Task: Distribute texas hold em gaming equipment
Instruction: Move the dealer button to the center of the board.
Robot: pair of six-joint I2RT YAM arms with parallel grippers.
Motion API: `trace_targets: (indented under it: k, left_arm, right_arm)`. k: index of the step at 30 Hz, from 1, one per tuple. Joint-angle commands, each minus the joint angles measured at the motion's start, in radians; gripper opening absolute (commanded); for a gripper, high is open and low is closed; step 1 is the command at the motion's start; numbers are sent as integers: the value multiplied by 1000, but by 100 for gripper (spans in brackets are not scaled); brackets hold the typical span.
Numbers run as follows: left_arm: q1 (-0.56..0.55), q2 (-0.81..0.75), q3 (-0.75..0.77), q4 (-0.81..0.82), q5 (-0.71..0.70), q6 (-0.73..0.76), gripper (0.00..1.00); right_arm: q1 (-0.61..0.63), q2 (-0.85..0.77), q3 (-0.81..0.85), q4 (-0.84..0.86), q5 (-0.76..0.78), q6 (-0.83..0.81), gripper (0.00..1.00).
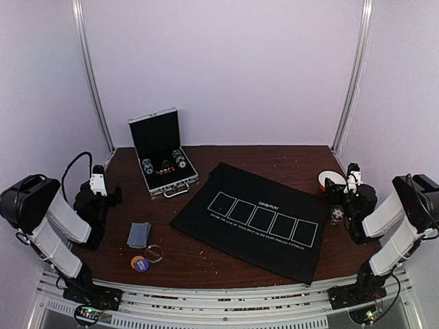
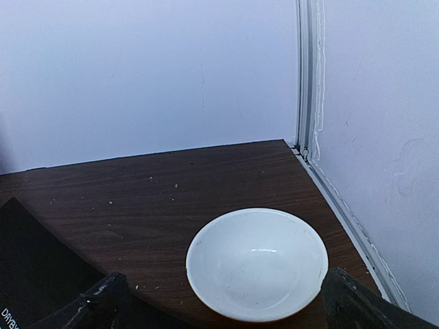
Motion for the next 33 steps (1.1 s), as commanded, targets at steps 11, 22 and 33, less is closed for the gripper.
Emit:
trace_targets:
  k: [11, 22, 33]
  left_arm:
    - [-23, -337, 289, -587, -6, -38, 98]
    - [-428, -386, 805, -1716, 213, -223, 94]
    - [-852, -297, 804, -2298, 259, -672, 85]
  right_arm:
    - [-4, -23, -11, 32, -30, -12, 100]
    - [-2, -369, 212, -464, -215, 36, 100]
    - [263, -399, 642, -1105, -212, -15, 100]
